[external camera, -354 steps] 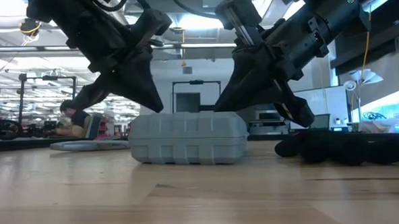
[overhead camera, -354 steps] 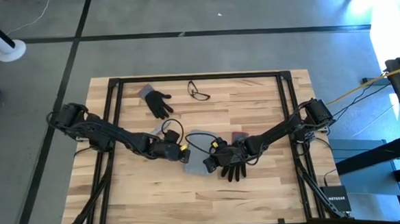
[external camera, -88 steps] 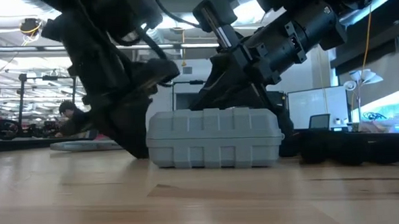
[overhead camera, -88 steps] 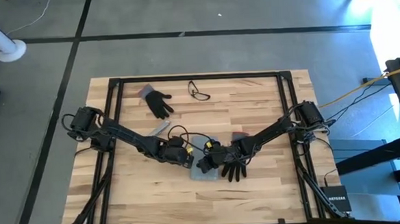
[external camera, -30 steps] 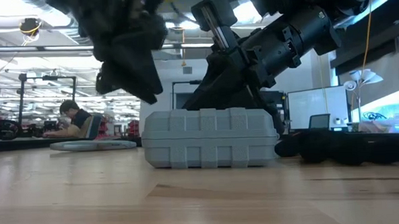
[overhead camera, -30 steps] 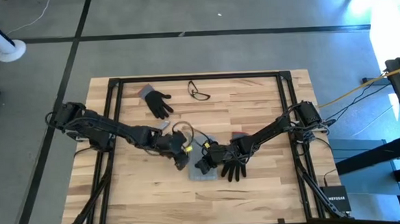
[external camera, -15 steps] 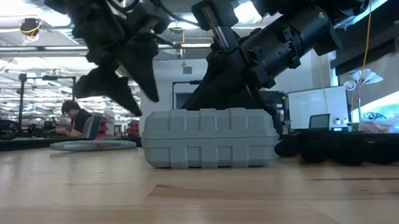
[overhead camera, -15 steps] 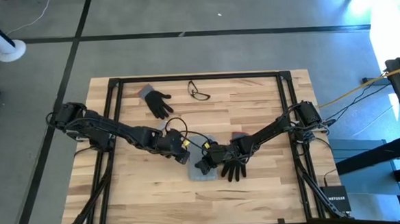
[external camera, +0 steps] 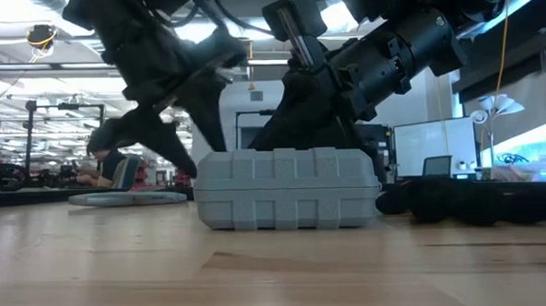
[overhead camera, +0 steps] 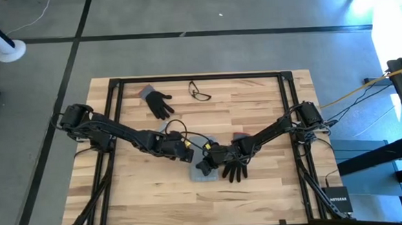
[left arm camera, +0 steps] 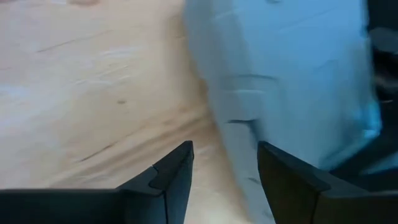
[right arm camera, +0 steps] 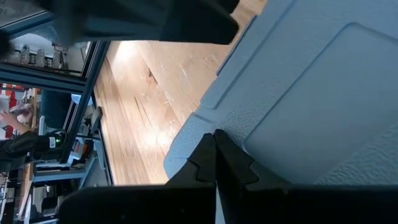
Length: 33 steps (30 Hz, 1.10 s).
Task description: Prefit tool cases
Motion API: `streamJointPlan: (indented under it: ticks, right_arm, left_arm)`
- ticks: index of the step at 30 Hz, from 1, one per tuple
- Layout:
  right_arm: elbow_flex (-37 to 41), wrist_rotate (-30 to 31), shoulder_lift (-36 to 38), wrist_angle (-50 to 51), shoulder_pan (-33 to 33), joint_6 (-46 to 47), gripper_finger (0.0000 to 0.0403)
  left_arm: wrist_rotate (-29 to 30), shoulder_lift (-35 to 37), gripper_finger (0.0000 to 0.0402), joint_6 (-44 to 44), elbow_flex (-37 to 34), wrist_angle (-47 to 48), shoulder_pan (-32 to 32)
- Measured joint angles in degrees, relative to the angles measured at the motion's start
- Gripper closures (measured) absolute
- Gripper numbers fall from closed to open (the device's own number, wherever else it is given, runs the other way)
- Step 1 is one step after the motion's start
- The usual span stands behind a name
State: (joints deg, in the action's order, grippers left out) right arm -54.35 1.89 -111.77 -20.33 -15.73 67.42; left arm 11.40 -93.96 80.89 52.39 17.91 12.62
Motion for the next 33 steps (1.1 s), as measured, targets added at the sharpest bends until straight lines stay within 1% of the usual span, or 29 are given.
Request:
streamJointPlan:
  ticks: [9, 15, 21, 26, 33]
  right_arm:
    - [0.0, 0.0, 0.0, -0.1, 0.0, -0.2, 0.0403]
    - [0.0, 0.0, 0.0, -0.3, 0.0, -0.3, 0.0403]
    - [0.0, 0.1, 0.0, -0.5, 0.4, -0.2, 0.0403]
    - [0.0, -0.1, 0.0, -0.7, 0.7, -0.2, 0.0403]
    - [0.1, -0.4, 0.0, -0.9, 0.7, -0.2, 0.0403]
  left_arm:
    - [0.0, -0.3, 0.0258, 1.1, 0.0, -1.0, -0.3]
    - [-0.7, -1.0, 0.0257, 2.9, 0.0, -1.8, 0.0]
    - [-1.8, -2.4, 0.0257, 2.9, 0.0, -3.8, -0.2]
    - [-2.7, -4.9, 0.0257, 4.9, 0.3, -3.0, -0.3]
    - [-2.4, -6.2, 0.026, 3.9, 0.5, -1.0, -1.0]
